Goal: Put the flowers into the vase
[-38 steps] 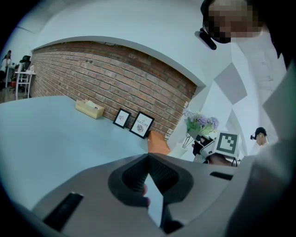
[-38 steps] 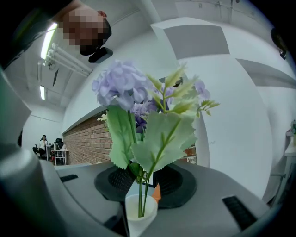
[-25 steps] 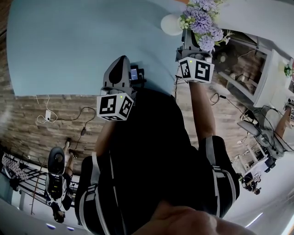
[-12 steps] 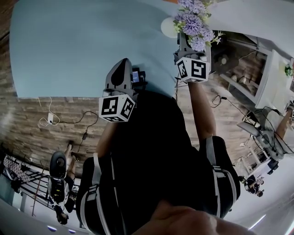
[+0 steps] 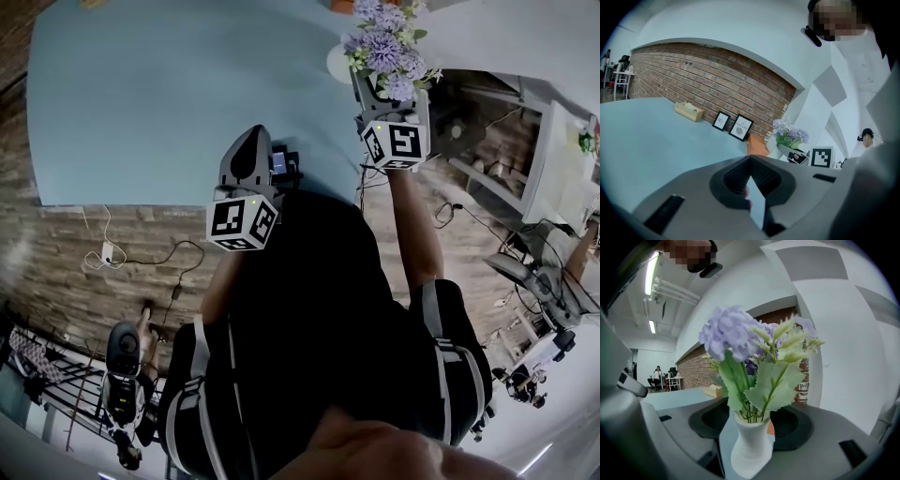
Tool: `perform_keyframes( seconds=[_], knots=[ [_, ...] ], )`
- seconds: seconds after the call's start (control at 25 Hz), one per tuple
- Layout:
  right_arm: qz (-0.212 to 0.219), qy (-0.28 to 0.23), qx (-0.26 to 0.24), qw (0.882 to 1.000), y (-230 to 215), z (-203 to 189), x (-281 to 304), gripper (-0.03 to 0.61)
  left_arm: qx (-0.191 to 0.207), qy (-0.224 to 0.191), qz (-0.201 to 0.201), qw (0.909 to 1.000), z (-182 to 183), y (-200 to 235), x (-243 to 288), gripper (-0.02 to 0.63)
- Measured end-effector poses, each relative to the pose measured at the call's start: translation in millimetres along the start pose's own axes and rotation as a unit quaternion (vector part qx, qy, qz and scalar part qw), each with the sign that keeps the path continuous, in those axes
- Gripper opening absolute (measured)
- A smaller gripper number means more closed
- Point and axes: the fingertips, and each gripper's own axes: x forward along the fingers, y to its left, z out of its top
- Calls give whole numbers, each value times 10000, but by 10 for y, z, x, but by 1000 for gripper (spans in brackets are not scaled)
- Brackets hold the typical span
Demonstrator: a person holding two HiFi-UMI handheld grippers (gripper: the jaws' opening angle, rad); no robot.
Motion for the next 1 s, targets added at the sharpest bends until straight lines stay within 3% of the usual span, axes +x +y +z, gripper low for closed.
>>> perform_keyframes(
  seconds=[0.32, 0.4, 0.52, 0.6, 0.72, 0.84, 0.88, 0.92, 0.96, 1.0],
  knots=[
    [-384, 710, -935, 9923, 21, -140, -175, 262, 40, -194, -232, 9995, 85, -36, -218, 29],
    [-541, 920, -915, 9901, 9, -199, -274, 262, 79, -187, -350, 9992, 90, -53, -294, 29],
    [-827, 1158, -466, 9887, -12, -316, -572, 262, 117, -172, -575, 9981, 113, -84, -387, 29],
    [-939, 1120, 185, 9891, 55, -358, -903, 261, 117, -154, -745, 9970, 114, -117, -424, 29],
    [-930, 611, 1310, 9851, 313, -236, -1452, 261, 208, -48, -1194, 9926, 68, -201, -364, 29],
    [-796, -62, 1726, 9817, 670, -12, -1894, 254, 482, 93, -1816, 9821, -17, -329, -352, 29],
    [-789, -224, 1730, 9815, 784, 49, -2032, 210, 560, 125, -1969, 9787, -47, -378, -402, 29],
    [-817, -342, 1723, 9811, 886, 100, -2172, 105, 606, 141, -2082, 9761, -72, -432, -480, 29],
    [-845, -432, 1732, 9803, 978, 145, -2308, 39, 627, 135, -2155, 9744, -91, -491, -574, 29],
    [-850, -506, 1738, 9798, 1057, 186, -2442, 22, 637, 110, -2190, 9736, -105, -556, -671, 29]
  ],
)
